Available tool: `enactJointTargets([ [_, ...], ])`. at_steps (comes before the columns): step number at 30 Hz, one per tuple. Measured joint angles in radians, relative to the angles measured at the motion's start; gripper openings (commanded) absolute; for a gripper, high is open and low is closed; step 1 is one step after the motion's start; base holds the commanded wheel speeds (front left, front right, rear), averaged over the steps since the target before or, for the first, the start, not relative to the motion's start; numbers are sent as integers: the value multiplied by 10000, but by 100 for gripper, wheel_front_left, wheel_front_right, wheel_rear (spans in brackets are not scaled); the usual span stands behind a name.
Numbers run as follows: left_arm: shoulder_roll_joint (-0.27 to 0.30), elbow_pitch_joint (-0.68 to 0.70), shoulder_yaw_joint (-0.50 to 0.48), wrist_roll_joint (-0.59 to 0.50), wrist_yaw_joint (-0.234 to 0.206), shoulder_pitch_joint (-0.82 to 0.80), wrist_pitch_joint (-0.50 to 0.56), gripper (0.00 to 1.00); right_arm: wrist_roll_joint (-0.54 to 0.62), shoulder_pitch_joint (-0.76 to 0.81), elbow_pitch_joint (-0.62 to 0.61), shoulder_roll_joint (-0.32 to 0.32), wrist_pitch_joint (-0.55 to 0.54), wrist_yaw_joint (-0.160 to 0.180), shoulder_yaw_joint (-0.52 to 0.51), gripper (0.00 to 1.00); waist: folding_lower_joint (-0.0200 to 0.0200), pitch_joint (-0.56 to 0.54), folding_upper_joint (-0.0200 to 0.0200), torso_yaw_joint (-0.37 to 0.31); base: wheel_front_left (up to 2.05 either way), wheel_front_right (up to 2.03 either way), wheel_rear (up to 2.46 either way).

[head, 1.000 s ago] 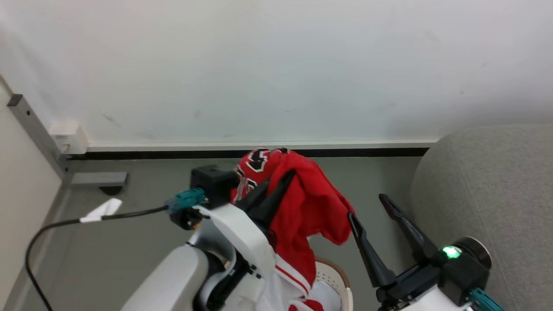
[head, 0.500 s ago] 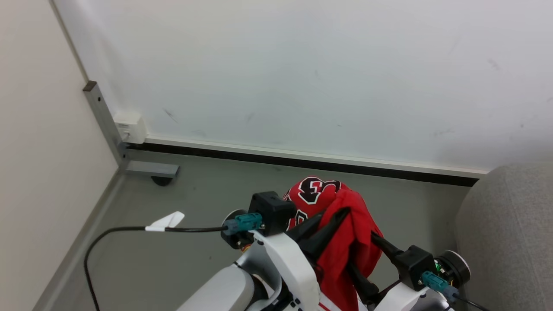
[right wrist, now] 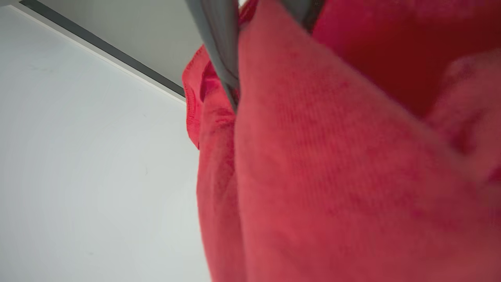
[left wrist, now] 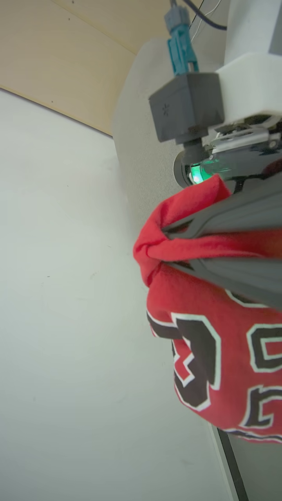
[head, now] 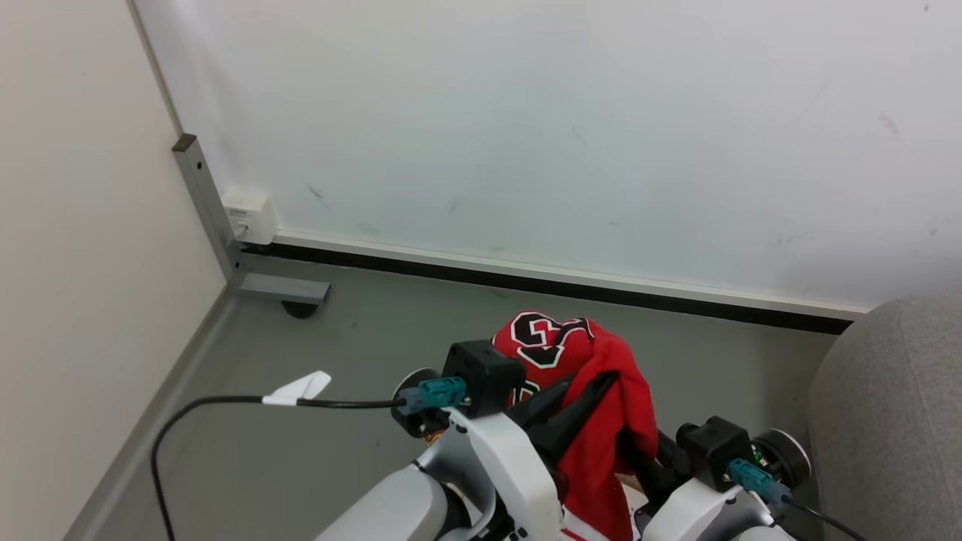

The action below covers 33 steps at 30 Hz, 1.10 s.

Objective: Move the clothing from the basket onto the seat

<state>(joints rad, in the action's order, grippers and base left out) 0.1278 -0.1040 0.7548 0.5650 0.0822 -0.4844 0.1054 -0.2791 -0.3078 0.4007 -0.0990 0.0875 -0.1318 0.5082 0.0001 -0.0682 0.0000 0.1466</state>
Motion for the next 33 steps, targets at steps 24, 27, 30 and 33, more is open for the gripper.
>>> enactJointTargets([
  [24, 209, 330, -286, 291, -372, 388, -364, 100, -2984, 853, -2681, 56, 527, 2, -2600, 0, -1, 232, 1, -1683, 0, 0, 0],
  [27, 249, 368, -299, 290, -422, 454, -491, 100, -3356, 868, -3346, 4, 242, 2, -3106, 0, 0, 259, 0, -2102, 0, 0, 0],
  [30, 309, 412, -284, 274, -393, 534, -704, 100, -3452, 936, -3962, -65, -15, 2, -3643, 0, 0, 295, 0, -2577, 0, 0, 0],
  [33, 360, 470, -257, 134, -328, 534, -1047, 100, -3544, 1135, -4544, -61, -301, 2, -4178, 0, -1, 347, 1, -3075, 0, 0, 0],
])
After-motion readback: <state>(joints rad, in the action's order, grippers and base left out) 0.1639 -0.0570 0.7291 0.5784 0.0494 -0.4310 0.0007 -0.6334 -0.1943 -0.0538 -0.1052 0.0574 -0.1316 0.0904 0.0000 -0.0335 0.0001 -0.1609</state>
